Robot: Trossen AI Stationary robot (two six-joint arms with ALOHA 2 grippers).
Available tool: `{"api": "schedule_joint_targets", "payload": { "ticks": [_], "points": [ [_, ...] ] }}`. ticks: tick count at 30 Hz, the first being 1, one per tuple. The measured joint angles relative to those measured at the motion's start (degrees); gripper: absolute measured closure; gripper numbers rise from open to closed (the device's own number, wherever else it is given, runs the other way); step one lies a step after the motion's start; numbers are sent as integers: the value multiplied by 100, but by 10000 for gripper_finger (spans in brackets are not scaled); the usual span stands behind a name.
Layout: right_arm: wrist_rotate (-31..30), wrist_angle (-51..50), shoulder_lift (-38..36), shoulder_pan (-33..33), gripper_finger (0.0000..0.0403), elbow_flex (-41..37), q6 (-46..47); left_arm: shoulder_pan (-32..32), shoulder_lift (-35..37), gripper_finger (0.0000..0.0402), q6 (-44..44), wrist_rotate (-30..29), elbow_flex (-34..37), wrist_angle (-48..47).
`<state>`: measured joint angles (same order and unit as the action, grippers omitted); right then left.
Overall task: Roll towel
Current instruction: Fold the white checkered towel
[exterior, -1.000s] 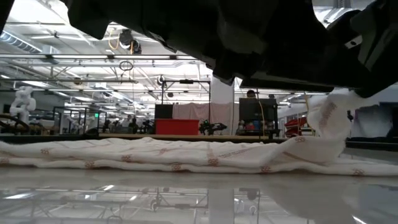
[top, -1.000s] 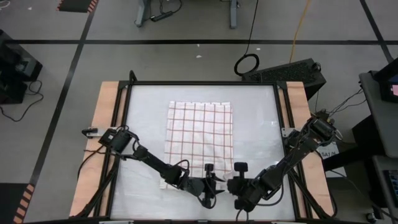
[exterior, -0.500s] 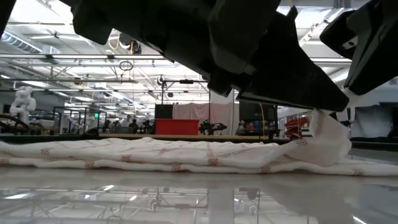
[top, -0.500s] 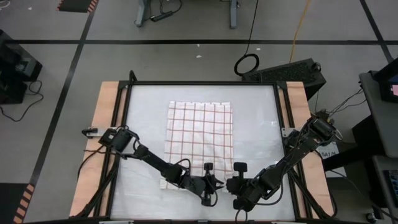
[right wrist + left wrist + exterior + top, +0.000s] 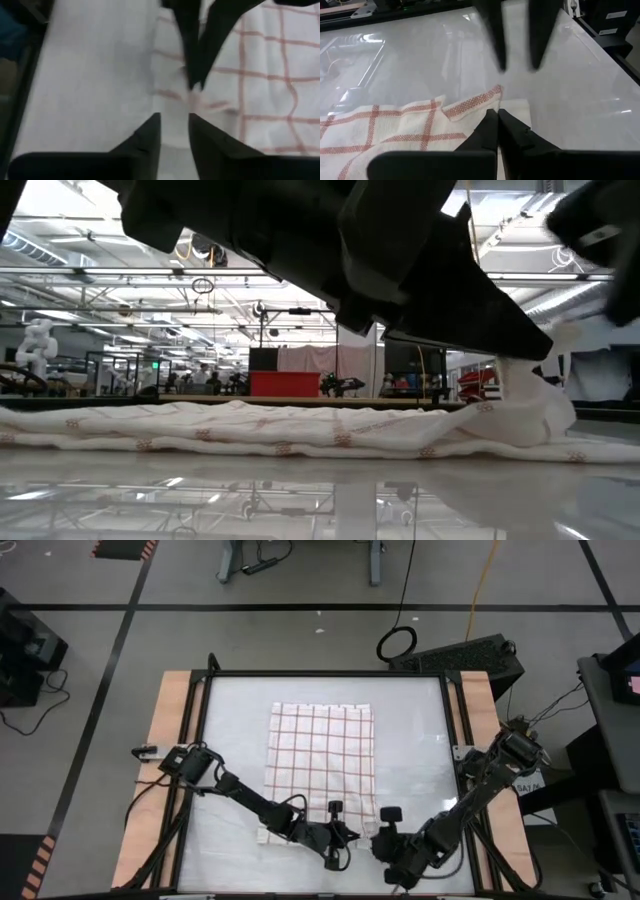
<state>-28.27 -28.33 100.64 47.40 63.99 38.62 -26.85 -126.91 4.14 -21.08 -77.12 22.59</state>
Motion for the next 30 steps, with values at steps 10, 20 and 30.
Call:
{"api": "schedule_joint_targets", "payload": {
  "ticks": [10, 20, 30],
  "points": [
    [-1232, 275, 560, 804, 243, -4, 1235, 59, 0, 397, 4, -83, 4, -61],
    [-1279, 355, 1263, 746, 265, -4, 829, 74, 15, 397, -7, -83, 4, -94],
    [-809, 287, 1240, 375, 316, 1, 629, 76, 15, 397, -4, -50, 4, -63]
  ]
}}
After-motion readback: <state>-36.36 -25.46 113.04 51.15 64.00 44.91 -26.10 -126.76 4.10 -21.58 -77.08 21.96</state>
